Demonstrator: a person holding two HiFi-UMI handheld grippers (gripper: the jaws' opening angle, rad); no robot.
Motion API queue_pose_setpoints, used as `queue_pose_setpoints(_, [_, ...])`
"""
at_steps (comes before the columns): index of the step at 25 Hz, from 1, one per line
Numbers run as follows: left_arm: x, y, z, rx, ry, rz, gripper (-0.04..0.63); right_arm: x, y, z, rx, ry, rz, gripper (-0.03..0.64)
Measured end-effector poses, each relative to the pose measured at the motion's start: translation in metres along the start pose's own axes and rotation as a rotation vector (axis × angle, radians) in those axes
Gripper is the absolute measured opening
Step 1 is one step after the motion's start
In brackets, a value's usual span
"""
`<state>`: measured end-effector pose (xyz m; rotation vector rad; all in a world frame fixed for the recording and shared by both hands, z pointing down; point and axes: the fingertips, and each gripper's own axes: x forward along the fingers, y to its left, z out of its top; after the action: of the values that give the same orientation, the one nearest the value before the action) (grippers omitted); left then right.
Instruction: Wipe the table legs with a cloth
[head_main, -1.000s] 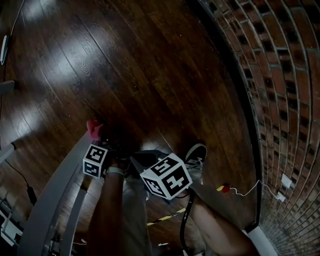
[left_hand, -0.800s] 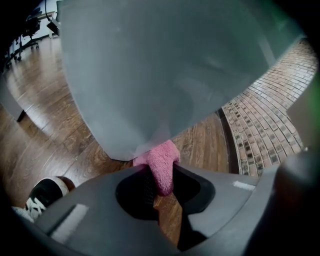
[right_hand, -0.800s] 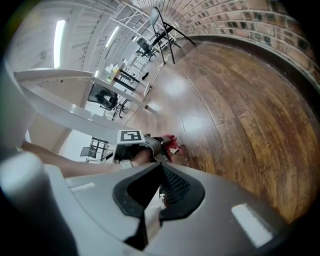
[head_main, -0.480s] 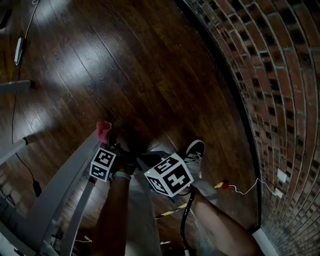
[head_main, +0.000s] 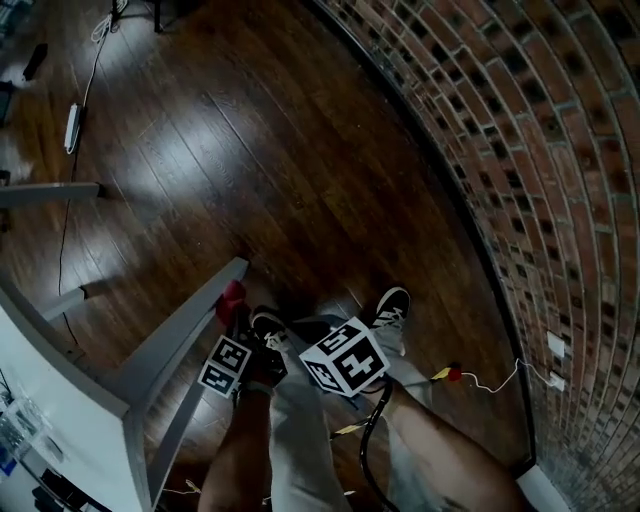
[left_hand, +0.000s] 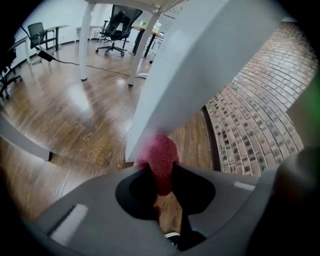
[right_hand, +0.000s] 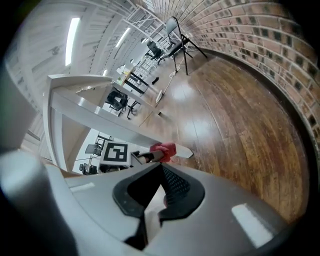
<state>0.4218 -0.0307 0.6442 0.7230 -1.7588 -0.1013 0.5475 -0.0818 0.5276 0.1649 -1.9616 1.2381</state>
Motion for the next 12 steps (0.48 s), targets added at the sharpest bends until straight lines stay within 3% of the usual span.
queue_pose_setpoints(7, [-0.062,-0.011,0.019,0.028,0.002,-0.007,0.055,-0.033,0.029,0.000,0.078,-0.064,-0.021,-0.008])
queue_pose_setpoints(12, [-0.103,-0.051,0.038,-0.025,-0.018,-0.129,0.055,-0.038,0.053,-0.006,0.132,-0.128,-0.059,-0.008])
